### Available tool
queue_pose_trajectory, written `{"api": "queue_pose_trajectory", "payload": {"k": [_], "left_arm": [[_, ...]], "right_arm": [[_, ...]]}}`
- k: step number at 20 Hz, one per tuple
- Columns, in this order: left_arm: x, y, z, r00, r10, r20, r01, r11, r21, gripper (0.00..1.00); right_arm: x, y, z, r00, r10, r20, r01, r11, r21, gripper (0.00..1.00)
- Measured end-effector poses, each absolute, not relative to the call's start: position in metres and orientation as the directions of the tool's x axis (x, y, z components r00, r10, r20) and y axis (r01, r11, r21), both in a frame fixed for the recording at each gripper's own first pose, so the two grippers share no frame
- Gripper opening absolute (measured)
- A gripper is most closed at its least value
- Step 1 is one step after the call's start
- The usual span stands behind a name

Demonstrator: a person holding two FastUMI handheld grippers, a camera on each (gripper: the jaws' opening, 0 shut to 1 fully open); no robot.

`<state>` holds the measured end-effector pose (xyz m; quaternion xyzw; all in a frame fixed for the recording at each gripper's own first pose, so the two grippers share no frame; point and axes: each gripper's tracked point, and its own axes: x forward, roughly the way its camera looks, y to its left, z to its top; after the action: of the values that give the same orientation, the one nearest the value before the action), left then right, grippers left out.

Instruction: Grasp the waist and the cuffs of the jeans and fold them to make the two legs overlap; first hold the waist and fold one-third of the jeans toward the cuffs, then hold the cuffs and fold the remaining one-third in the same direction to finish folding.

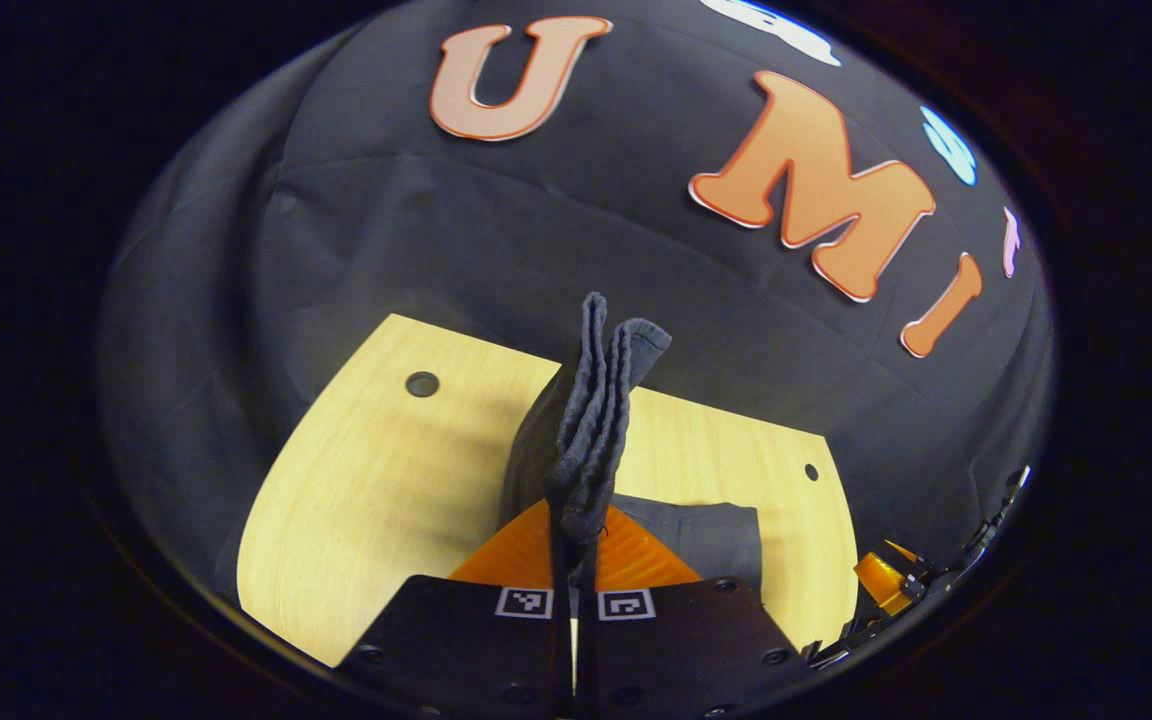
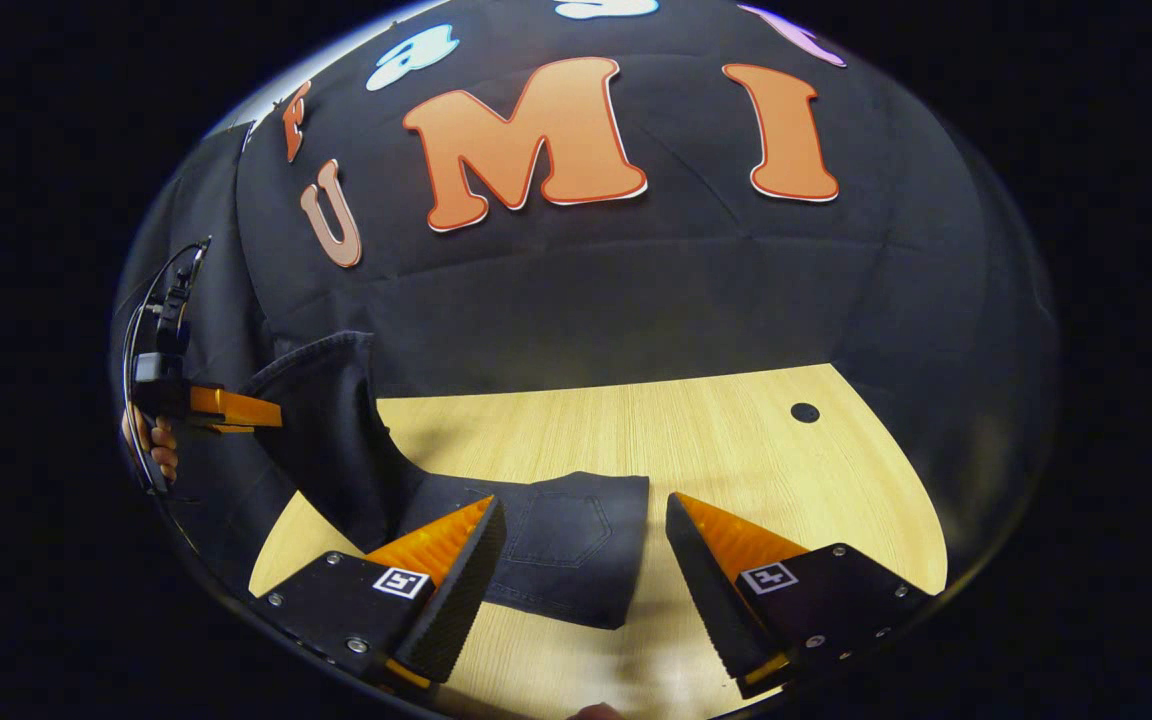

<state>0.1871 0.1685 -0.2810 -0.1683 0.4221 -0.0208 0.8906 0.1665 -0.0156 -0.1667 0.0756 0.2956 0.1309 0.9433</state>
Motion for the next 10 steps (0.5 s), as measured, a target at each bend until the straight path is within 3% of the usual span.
{"api": "queue_pose_trajectory", "payload": {"k": [10], "left_arm": [[0.195, 0.042, -0.295, 0.578, -0.26, -0.774, 0.03, 0.954, -0.298, 0.02]], "right_arm": [[0.178, -0.065, -0.173, 0.801, 0.298, -0.519, -0.19, 0.949, 0.252, 0.99]]}}
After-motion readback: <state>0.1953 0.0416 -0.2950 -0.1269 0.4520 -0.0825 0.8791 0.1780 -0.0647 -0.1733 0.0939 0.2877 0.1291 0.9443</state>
